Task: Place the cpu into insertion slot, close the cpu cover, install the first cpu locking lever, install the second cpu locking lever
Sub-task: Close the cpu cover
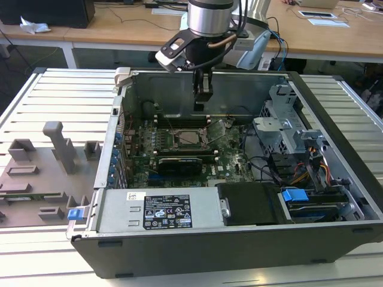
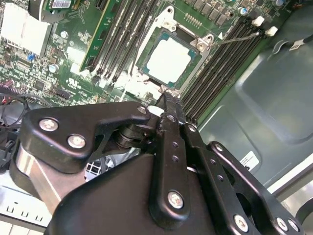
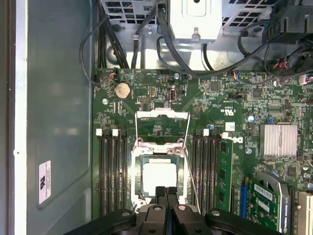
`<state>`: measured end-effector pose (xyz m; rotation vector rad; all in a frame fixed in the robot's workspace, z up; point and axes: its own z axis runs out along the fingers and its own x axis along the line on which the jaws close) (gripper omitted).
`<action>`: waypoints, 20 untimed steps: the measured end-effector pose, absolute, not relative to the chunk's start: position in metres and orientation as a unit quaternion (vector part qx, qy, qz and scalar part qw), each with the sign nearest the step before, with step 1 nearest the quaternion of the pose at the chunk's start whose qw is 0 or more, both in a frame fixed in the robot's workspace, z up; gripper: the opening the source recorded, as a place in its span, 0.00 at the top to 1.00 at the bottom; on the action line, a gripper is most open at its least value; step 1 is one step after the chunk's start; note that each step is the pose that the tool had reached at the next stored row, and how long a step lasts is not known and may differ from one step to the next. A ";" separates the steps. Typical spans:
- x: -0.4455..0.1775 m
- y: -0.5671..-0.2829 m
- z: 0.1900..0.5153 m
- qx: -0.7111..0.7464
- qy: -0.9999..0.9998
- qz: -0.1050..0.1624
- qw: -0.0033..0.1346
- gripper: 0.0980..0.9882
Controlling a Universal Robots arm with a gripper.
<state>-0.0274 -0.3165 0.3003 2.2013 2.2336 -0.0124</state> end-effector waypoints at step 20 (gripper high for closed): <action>0.029 -0.316 0.300 0.702 0.712 -0.005 0.001 0.99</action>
